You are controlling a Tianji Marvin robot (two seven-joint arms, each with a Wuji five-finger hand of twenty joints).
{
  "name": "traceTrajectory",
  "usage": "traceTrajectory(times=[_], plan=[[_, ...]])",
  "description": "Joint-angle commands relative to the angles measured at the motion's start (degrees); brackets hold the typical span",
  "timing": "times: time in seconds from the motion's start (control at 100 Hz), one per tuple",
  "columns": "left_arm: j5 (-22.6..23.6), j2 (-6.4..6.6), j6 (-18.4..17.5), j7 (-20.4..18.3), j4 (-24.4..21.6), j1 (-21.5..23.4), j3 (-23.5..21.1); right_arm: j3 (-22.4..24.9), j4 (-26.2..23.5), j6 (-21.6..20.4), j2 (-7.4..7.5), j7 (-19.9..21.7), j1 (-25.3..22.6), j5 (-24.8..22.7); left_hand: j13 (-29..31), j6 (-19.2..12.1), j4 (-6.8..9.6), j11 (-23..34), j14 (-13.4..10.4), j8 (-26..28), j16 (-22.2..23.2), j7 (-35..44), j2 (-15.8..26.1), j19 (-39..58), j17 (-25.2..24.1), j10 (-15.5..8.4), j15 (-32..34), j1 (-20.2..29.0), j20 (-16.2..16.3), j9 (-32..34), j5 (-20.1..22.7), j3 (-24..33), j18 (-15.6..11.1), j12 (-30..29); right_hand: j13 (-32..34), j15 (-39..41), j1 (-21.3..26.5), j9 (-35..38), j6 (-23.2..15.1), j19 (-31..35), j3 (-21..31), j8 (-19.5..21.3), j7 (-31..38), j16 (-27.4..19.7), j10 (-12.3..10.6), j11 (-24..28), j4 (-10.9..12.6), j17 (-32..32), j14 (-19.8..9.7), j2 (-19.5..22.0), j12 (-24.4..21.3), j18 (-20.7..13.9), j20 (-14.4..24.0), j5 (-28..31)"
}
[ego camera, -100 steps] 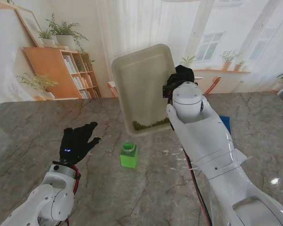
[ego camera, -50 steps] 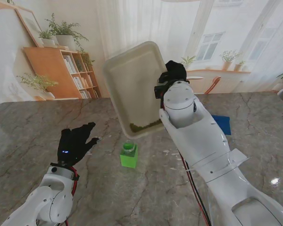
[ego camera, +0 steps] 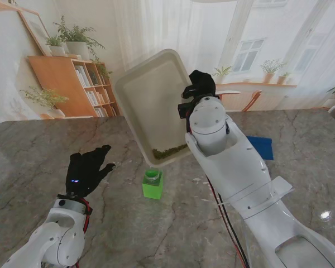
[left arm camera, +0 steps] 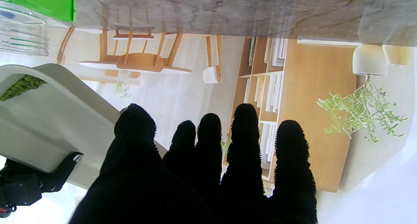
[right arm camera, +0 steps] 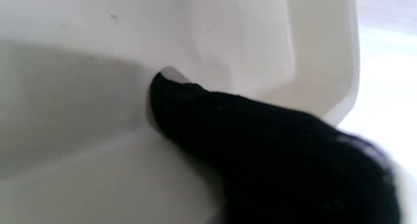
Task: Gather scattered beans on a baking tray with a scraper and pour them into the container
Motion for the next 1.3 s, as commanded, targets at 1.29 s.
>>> traceTrajectory(times=[1.29], plan=[[2.25, 2.0, -20.73, -13.64, -9.76, -2.9, -3.14, -1.91, -1.7, -1.65, 0.05, 2.53, 0.74, -0.2, -2.6, 1.14, 5.83, -1.55, 0.83, -0.55, -2.4, -1.54, 7.82, -3.61, -1.83, 0.84, -3.9, 1.49, 1.28, -1.73, -1.45, 0.49, 1.01, -1.23, 2.69, 12.3, 8.15, 2.61, -0.09, 15.22, 7.57, 2.22, 2.75, 3.01, -10.25, 11.06, 1.68, 6.81, -6.11, 1.35, 4.07, -1.5, 5.36, 1.32]])
